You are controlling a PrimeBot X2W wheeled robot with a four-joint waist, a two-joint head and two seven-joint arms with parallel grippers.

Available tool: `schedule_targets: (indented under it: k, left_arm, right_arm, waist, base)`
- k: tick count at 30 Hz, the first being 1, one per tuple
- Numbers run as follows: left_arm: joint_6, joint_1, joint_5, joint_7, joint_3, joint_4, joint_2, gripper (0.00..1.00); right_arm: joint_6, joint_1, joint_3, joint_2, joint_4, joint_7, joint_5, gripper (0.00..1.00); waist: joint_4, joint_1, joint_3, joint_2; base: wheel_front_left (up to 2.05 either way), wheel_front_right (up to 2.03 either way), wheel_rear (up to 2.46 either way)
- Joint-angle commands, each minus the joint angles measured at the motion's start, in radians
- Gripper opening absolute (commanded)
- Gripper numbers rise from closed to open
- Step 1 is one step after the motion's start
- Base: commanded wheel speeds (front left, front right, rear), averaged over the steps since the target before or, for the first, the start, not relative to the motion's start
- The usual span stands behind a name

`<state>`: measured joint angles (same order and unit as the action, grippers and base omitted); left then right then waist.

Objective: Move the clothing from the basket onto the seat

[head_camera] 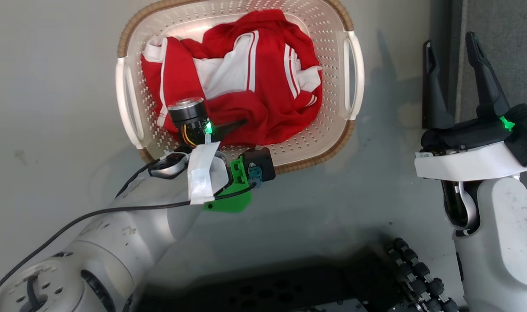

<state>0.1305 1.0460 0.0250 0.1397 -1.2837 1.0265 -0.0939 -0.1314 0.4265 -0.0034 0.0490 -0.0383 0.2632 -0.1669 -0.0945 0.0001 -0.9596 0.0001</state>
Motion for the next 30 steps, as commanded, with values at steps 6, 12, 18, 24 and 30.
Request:
schedule_targets:
  k: [6, 12, 18, 24, 30]
  left_arm:
    - [0.0, 0.064, -0.058, -0.031, 0.003, 0.096, 0.027, 1.0]
    - [0.0, 0.12, -0.044, -0.072, 0.003, 0.181, 0.035, 1.0]
    - [0.0, 0.154, -0.041, -0.142, 0.002, 0.219, 0.04, 1.0]
    - [0.0, 0.161, -0.026, -0.242, 0.003, 0.238, 0.041, 1.0]
    - [0.0, 0.179, -0.018, -0.254, 0.002, 0.241, 0.042, 1.0]
  right_arm:
    - [0.001, 0.018, 0.008, 0.003, -0.001, 0.002, -0.027, 1.0]
    - [0.001, 0.019, 0.006, 0.003, -0.002, 0.002, -0.046, 1.0]
    - [0.001, 0.03, 0.007, 0.003, -0.004, 0.002, -0.058, 1.0]
    - [0.001, 0.035, 0.01, 0.003, -0.01, 0.002, -0.064, 1.0]
    - [0.001, 0.04, 0.01, 0.003, -0.014, 0.002, -0.064, 1.0]
  waist:
    - [-0.026, -0.0001, -0.033, -0.0001]
    - [-0.034, -0.0001, -0.059, -0.0001]
    - [-0.041, -0.0001, -0.088, -0.0001]
    - [-0.048, -0.0001, -0.111, -0.0001]
    - [-0.053, -0.0001, -0.132, -0.0001]
  base:
    - [0.0, 0.0, 0.0]
    - [0.0, 0.0, 0.0]
    - [0.0, 0.0, 0.0]
    - [0.0, 0.0, 0.0]
    - [0.0, 0.0, 0.0]
